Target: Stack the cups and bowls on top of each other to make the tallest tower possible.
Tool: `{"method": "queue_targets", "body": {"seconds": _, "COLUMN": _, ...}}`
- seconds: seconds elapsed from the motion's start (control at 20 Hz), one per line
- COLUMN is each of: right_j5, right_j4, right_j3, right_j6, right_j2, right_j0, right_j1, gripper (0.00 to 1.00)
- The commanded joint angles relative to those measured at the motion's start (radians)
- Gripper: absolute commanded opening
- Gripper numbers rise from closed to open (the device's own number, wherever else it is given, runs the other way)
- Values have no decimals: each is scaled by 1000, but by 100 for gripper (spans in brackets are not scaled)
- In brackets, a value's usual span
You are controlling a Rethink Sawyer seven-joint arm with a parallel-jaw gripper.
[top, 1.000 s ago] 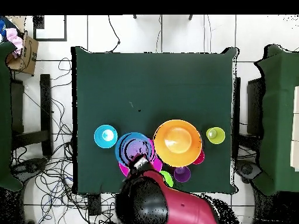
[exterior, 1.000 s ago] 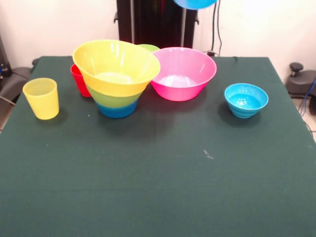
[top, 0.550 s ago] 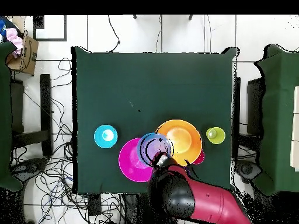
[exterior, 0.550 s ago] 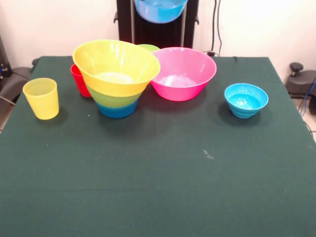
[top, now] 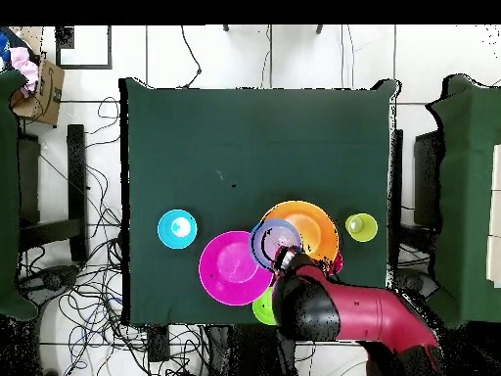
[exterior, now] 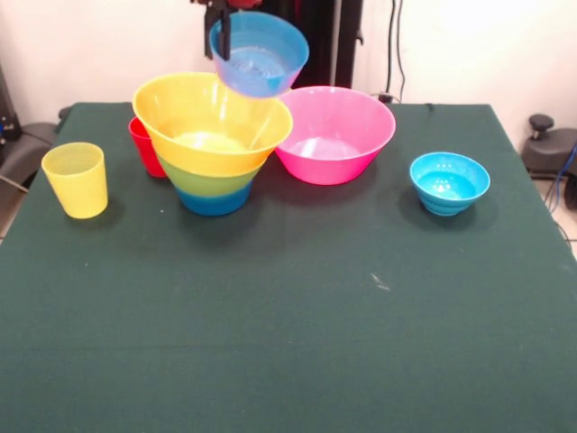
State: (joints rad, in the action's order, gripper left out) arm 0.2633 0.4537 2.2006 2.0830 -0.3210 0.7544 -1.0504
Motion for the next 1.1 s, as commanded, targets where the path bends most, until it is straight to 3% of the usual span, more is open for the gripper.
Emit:
{"method": "queue_targets", "body": {"seconds": 0.05, "right_j5": -43, "right_j4": 150, "right_j3": -84, "right_j6": -106, "right_j2": -74, "right_j0": 32, "right_j1": 139, "gripper": 0}}
{"method": "queue_targets", "body": {"seconds": 0.6, "right_j5": -45, "right_j4": 231, "right_j3": -135, "right_j6": -94, "right_j2": -99, "right_j0": 74, "right_j1": 181, "gripper": 0}}
{"method": "queue_targets", "body": {"seconds": 1.1, "right_j5": -82, "right_j4": 302, "right_j3": -181, "right_j6": -52, "right_j2": -68, "right_j0": 57, "right_j1": 240, "gripper": 0}}
